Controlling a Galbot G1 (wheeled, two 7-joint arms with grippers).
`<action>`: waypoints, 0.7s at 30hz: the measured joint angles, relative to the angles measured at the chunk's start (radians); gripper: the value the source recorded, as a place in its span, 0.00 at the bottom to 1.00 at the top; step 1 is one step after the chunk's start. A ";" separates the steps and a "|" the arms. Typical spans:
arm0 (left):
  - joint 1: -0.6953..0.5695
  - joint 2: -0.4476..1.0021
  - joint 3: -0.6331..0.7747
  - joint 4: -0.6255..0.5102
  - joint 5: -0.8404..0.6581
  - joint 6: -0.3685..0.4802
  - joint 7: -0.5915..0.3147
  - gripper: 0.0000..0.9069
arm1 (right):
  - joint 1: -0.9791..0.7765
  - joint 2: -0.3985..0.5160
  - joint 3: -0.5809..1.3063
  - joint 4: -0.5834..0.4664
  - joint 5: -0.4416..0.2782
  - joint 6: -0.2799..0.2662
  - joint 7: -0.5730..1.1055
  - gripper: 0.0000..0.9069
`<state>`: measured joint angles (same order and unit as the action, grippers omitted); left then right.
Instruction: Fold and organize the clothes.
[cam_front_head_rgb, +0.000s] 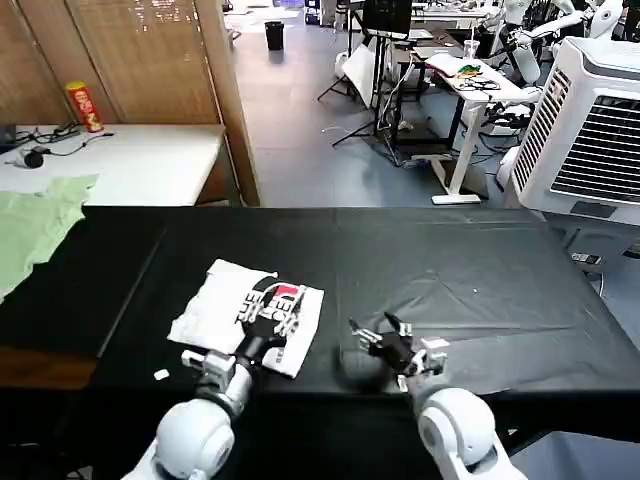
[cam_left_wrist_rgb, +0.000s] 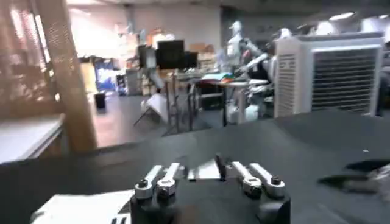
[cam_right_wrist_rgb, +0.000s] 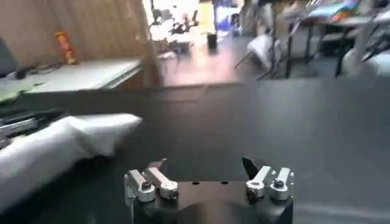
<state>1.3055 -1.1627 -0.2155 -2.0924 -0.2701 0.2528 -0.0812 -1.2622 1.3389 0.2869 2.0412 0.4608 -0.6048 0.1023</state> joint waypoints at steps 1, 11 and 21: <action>0.003 0.003 -0.005 -0.006 -0.001 -0.005 0.000 0.97 | 0.011 0.005 -0.007 -0.010 0.015 -0.004 0.004 0.97; 0.054 0.011 -0.064 -0.035 0.006 -0.035 -0.009 0.97 | 0.119 0.086 -0.076 -0.146 0.056 -0.007 0.030 0.97; 0.110 0.006 -0.110 -0.057 0.017 -0.064 -0.017 0.97 | 0.210 0.169 -0.110 -0.292 0.055 -0.003 0.037 0.38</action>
<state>1.4159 -1.1563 -0.3251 -2.1494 -0.2533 0.1893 -0.0977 -1.0523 1.5076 0.1769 1.7490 0.5153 -0.6081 0.1390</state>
